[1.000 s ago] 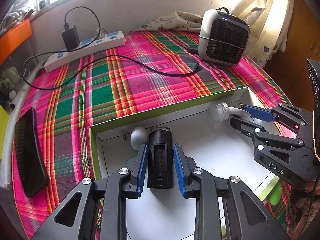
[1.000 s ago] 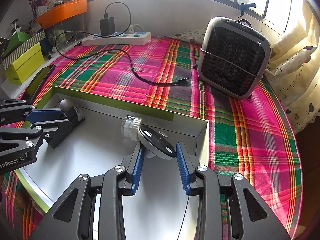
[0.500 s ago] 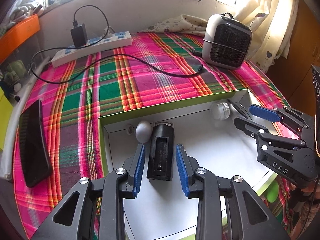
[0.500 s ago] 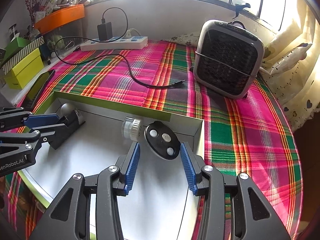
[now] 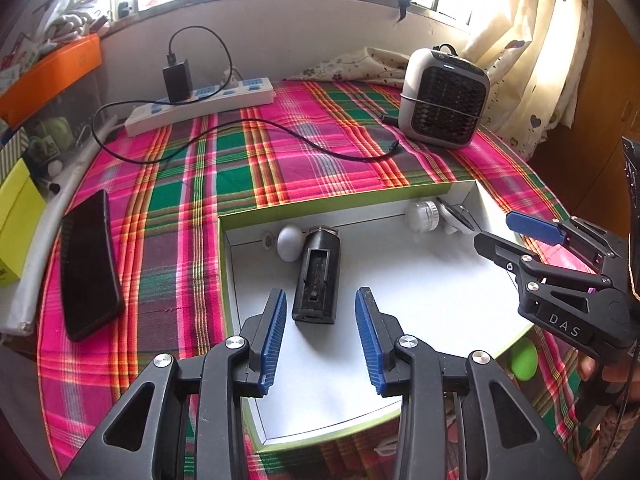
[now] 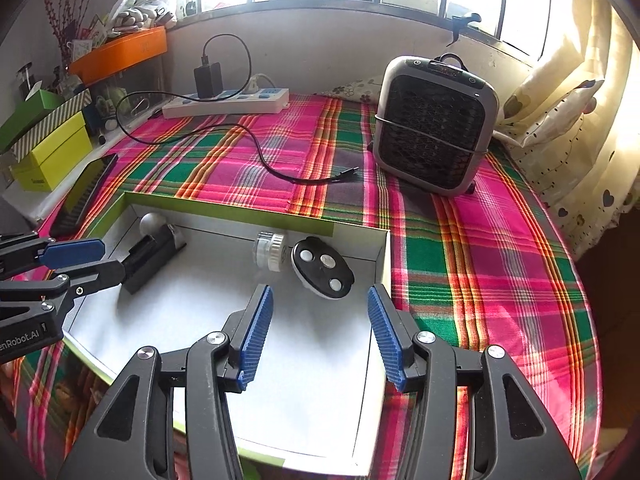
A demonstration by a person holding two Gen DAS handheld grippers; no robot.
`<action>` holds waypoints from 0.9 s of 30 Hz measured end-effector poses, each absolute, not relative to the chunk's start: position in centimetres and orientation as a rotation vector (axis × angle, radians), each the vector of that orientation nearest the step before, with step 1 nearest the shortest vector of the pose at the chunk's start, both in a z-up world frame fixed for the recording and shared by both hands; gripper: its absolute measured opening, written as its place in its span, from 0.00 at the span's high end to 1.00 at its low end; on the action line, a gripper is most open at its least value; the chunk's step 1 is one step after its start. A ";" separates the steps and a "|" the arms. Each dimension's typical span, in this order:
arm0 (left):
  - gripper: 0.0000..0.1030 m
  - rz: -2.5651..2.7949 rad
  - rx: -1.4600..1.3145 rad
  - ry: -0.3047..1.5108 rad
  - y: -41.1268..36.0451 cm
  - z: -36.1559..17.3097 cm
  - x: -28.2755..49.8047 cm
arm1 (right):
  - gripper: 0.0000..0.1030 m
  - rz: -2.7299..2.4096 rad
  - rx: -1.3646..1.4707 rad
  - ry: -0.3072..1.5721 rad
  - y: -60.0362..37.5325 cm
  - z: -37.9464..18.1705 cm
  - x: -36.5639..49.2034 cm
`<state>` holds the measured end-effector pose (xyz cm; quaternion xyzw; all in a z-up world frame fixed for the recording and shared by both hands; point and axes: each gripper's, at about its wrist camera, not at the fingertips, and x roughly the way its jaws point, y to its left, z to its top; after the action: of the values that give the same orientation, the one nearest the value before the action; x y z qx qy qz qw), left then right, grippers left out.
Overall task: Organize objects
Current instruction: 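Lower the black flashlight into the box and open the left tool while the right tool releases the dotted disc, then withdraw both open tools up and out of the white box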
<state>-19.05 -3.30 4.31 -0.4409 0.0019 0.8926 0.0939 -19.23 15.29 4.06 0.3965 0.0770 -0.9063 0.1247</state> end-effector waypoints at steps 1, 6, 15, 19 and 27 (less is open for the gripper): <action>0.67 2.652 -1.307 0.006 -3.3 4.3 -18.8 | 0.51 -2.643 1.153 0.224 15.3 4.2 -19.0; 0.67 2.670 -1.297 0.003 -3.2 4.5 -17.2 | 0.51 -2.652 1.140 0.230 15.4 4.6 -17.8; 0.67 2.747 -1.236 0.012 -3.6 5.8 -13.7 | 0.51 -2.669 1.106 0.201 15.7 5.6 -14.9; 0.67 2.752 -1.219 0.005 -3.7 6.0 -12.4 | 0.51 -2.677 1.087 0.174 15.9 5.9 -13.6; 0.67 2.753 -1.195 -0.009 -3.8 5.8 -10.0 | 0.51 -2.685 1.074 0.162 16.1 5.8 -11.1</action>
<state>-9.99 -3.78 5.83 -0.3971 -0.0029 0.9151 0.0700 -11.14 16.07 5.76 0.3679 0.0554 -0.9201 0.1223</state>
